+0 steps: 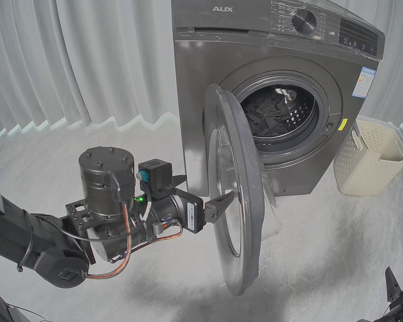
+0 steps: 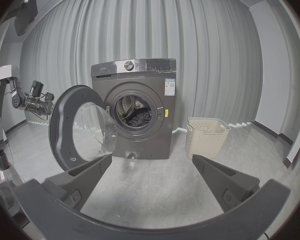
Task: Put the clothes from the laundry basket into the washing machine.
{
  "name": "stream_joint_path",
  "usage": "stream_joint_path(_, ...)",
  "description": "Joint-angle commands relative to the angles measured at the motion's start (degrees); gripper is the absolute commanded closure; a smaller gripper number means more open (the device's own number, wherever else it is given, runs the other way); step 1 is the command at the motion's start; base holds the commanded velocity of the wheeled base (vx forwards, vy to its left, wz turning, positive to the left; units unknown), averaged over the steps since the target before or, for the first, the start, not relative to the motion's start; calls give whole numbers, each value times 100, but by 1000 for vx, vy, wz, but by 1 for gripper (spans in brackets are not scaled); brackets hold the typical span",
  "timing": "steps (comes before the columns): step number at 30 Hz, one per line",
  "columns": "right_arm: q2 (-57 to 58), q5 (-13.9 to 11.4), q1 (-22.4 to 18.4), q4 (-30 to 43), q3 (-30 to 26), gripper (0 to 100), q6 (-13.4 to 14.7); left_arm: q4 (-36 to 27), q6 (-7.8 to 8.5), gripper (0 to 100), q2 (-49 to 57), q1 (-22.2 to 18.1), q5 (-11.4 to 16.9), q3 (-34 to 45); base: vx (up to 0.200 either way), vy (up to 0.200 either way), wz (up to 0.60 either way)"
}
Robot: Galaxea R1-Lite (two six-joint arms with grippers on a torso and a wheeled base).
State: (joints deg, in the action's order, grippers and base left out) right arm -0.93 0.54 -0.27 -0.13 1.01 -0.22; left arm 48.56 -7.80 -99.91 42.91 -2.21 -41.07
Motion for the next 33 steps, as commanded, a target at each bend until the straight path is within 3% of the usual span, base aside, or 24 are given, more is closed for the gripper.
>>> stream_joint_path(1,66,-1,0,-4,-101,0,-4,-30,-2,0,-494,16,10,-560,0,0,0)
stream_joint_path(18,66,-1,0,-4,-101,0,-4,-153,-20,0,-1540,183,45,-2063,0,0,0)
stream_joint_path(27,57,-1,0,-4,-101,0,-4,-162,-310,0,-2155,174,-25,-3056,0,0,0)
stream_joint_path(33,66,-1,0,-4,-101,0,-4,-118,-477,0,-2014,191,-131,-2564,0,0,0)
